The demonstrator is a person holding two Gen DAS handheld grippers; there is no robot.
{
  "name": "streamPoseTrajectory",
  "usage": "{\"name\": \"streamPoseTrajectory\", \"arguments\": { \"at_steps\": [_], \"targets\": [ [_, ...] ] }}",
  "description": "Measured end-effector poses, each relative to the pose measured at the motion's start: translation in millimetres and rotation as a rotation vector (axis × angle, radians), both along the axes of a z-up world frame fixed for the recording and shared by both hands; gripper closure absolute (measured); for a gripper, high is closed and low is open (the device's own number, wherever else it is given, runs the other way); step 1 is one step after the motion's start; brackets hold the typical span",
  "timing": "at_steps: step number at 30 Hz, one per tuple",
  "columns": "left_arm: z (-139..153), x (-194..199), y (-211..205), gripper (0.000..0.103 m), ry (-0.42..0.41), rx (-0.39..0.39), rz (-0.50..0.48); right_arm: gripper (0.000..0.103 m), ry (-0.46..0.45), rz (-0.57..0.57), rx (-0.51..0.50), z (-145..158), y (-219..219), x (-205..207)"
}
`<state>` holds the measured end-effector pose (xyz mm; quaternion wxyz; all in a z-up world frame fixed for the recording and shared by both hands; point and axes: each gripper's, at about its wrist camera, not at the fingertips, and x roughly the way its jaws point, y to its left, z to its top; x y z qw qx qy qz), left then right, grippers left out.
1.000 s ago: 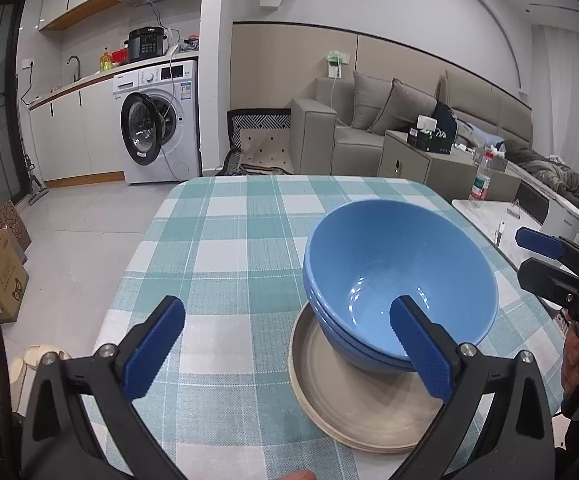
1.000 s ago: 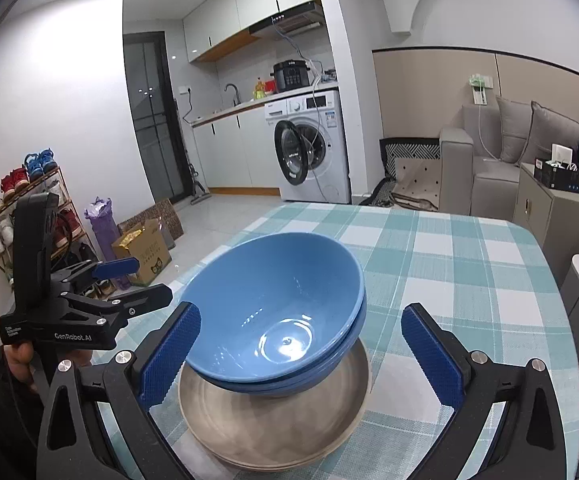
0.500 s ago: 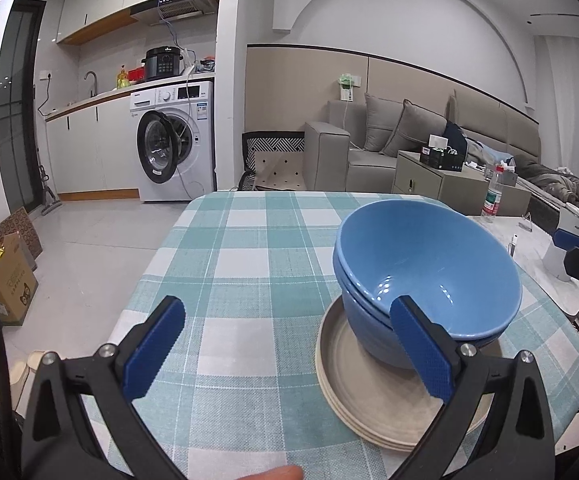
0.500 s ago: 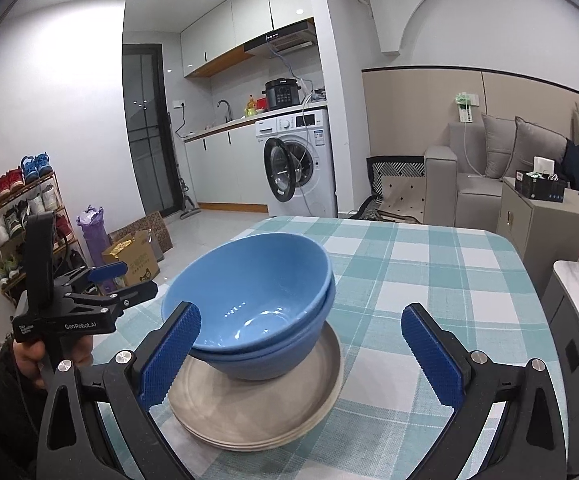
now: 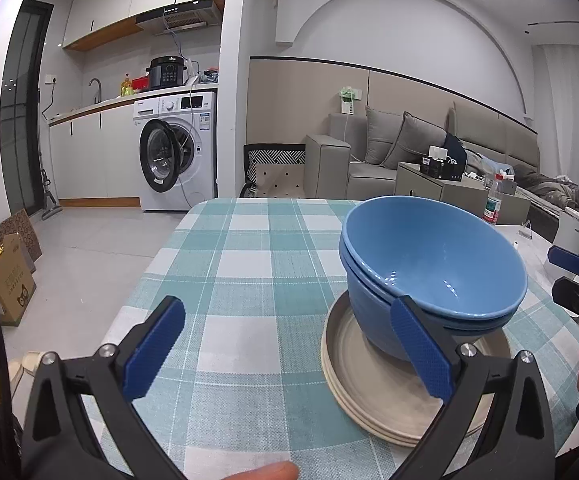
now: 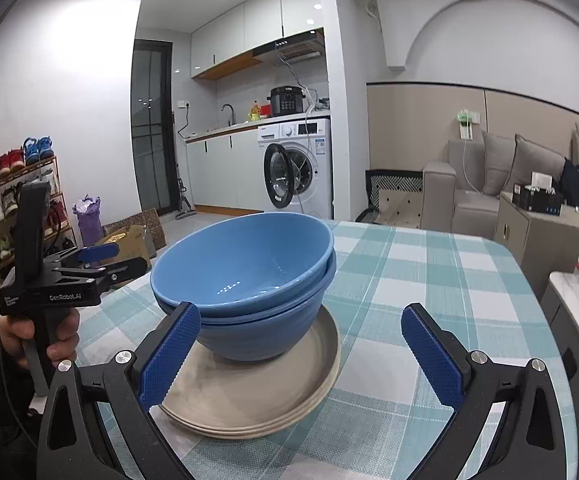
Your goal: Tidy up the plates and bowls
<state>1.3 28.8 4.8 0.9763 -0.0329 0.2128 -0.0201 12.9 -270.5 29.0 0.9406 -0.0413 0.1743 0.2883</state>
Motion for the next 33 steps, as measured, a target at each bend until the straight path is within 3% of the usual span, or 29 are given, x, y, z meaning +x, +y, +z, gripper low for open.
{"name": "streamPoseTrajectory", "arguments": {
  "at_steps": [15,33],
  "targets": [
    [-9.7,-1.6,-6.2,0.000,-0.047,0.019,-0.007,0.001,0.003,0.021,0.062,-10.9,-1.8,3.6],
    [-10.6,-4.9,-5.0,0.000,-0.054,0.009,-0.001,0.001,0.006,0.038,0.029,-22.1,5.8,2.2]
  ]
}}
